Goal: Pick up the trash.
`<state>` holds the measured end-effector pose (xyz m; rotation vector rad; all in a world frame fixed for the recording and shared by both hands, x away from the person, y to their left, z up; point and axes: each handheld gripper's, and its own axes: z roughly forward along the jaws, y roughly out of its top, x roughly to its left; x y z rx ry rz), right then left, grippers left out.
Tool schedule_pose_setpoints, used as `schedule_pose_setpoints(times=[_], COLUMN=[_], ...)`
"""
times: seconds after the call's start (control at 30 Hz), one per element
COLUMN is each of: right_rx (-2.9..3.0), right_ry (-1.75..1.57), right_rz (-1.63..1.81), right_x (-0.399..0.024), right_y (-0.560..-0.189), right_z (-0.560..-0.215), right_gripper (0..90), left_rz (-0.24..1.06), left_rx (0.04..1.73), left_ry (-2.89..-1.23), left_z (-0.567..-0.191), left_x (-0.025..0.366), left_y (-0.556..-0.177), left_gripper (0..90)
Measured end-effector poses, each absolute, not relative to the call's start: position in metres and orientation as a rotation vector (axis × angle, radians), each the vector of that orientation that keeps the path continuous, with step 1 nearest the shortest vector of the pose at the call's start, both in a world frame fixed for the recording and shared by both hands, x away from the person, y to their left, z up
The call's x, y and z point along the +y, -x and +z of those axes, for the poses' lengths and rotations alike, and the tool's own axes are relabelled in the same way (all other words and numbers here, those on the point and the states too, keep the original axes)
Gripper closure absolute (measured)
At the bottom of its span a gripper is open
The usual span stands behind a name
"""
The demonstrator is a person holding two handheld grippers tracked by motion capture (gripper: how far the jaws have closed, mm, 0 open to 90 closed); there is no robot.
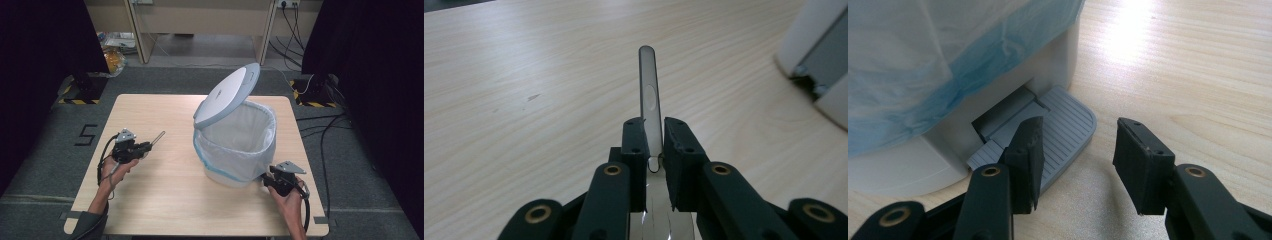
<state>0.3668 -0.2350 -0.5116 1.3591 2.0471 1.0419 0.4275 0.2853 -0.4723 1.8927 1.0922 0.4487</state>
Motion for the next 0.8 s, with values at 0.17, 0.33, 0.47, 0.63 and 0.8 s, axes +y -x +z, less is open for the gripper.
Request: schedule_pose_setpoints(times=[0.17, 0.33, 0.47, 0.63, 0.8], right_rx=[2.047, 2.047, 2.047, 2.048, 2.048], right_ry=[-1.357, -1.357, -1.357, -1.358, -1.362], right_rz=[1.043, 1.043, 1.043, 1.044, 1.047], right_x=[-0.235, -0.235, -0.235, -0.235, -0.235], right_y=[-0.367, -0.367, -0.367, -0.367, -0.367], right_z=[-0.512, -0.512, -0.512, -0.512, -0.512], right_gripper=[54.6, 54.5, 54.6, 54.6, 54.6], left_rz=[0.430, 0.423, 0.407, 0.333, 0.302], left_rx=[1.038, 0.999, 0.955, 0.909, 0.863], left_ry=[-1.892, -1.889, -1.880, -1.852, -1.849], left_z=[-0.462, -0.454, -0.444, -0.434, -0.425], left_x=[0.283, 0.279, 0.275, 0.271, 0.267], left_y=[-0.410, -0.397, -0.384, -0.373, -0.364], left_gripper=[79.9, 79.9, 79.9, 79.9, 79.9])
